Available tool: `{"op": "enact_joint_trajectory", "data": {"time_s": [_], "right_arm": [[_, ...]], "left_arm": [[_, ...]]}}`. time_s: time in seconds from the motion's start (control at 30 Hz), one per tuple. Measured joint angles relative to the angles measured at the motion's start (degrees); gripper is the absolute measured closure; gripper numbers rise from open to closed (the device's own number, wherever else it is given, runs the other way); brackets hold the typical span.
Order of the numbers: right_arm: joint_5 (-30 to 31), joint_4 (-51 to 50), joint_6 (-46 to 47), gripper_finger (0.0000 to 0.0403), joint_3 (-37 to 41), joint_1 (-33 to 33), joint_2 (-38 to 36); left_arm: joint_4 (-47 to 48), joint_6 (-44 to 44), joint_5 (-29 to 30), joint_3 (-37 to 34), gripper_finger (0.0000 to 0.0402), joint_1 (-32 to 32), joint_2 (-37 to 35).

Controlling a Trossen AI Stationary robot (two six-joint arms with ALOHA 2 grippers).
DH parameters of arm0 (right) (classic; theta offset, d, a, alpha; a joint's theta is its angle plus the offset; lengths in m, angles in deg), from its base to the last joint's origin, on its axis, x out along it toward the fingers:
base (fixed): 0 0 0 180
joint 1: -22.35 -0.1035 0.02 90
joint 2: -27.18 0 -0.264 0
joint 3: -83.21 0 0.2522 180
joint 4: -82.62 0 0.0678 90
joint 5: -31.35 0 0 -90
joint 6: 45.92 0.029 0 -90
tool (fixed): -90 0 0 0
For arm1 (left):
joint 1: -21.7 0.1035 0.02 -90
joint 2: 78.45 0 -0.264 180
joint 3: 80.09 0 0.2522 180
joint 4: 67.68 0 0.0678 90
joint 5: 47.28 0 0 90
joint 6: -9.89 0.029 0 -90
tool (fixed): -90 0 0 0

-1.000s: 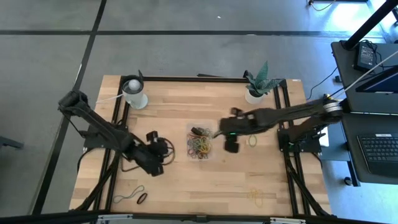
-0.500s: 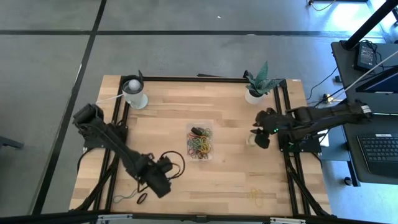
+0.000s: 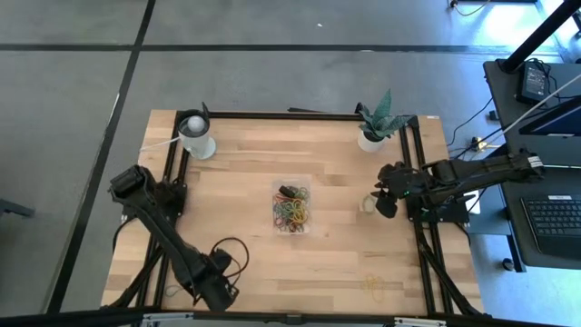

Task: Pick and place rubber bands into bin
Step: Put the black rubber band into the transparent bin

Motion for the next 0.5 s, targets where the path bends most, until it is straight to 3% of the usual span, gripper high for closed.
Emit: {"op": "enact_joint_trajectory", "data": {"time_s": [0.27, 0.5], "right_arm": [[0.0, 0.1, -2.0, 0.0244, 0.0, 0.0, 0.0], [0.2, 0.1, -2.1, 0.0244, 0.0, 0.0, 0.0]], "left_arm": [[-0.2, 1.3, -1.2, 0.0, 0.0309, -2.8, 4.5], [-6.0, 9.4, -3.1, 0.0, 0.0309, -3.7, 9.4]]}}
